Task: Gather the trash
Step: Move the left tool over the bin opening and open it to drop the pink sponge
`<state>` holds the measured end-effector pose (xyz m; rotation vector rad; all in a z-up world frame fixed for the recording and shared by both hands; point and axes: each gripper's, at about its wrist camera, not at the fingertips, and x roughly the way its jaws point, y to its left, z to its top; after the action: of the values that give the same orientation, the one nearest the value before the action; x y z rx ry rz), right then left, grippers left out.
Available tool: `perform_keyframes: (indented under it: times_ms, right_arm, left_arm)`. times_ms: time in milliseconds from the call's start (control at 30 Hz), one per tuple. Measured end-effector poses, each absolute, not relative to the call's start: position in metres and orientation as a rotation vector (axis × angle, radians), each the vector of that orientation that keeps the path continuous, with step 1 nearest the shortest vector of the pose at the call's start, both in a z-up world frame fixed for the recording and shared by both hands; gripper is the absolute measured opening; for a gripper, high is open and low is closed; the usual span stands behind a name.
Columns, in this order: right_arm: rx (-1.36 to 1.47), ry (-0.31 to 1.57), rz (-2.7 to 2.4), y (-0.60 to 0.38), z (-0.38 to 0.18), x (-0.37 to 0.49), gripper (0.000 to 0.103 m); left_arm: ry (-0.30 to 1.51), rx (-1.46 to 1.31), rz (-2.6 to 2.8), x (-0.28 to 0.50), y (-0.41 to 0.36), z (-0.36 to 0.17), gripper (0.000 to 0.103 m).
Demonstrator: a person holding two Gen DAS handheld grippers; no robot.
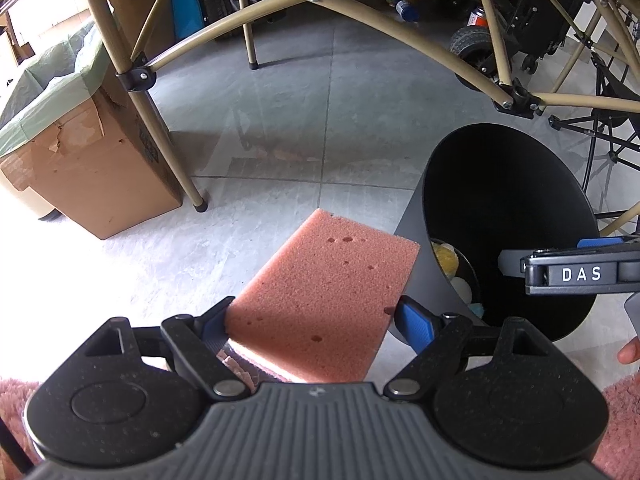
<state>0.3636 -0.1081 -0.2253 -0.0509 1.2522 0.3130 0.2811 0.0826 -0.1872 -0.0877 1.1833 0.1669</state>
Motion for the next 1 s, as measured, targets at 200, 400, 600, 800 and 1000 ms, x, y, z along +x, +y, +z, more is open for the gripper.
perform_keyframes:
  times_ms: [200, 400, 600, 800, 1000]
  right_arm:
    - [-0.038, 1.23, 0.307, -0.115, -0.219, 0.361, 0.103]
    - [-0.015, 1.198, 0.294, -0.127, -0.208, 0.357, 0.103]
    - [0.011, 1.162, 0.266, -0.145, -0.196, 0.352, 0.103]
    - [0.053, 1.127, 0.221, -0.174, -0.184, 0.347, 0.103]
    - [0.109, 1.098, 0.172, -0.204, -0.176, 0.341, 0.103]
  left_arm:
    - [1.169, -0.082, 0.158, 0.279, 0.078, -0.181, 0.085]
    - [1.149, -0.068, 0.136, 0.28, 0.067, -0.175, 0.085]
    - [1.132, -0.049, 0.111, 0.282, 0.054, -0.17, 0.085]
    - [1.116, -0.022, 0.078, 0.284, 0.037, -0.165, 0.085]
    - [1.098, 0.001, 0.038, 0.284, 0.017, -0.158, 0.085]
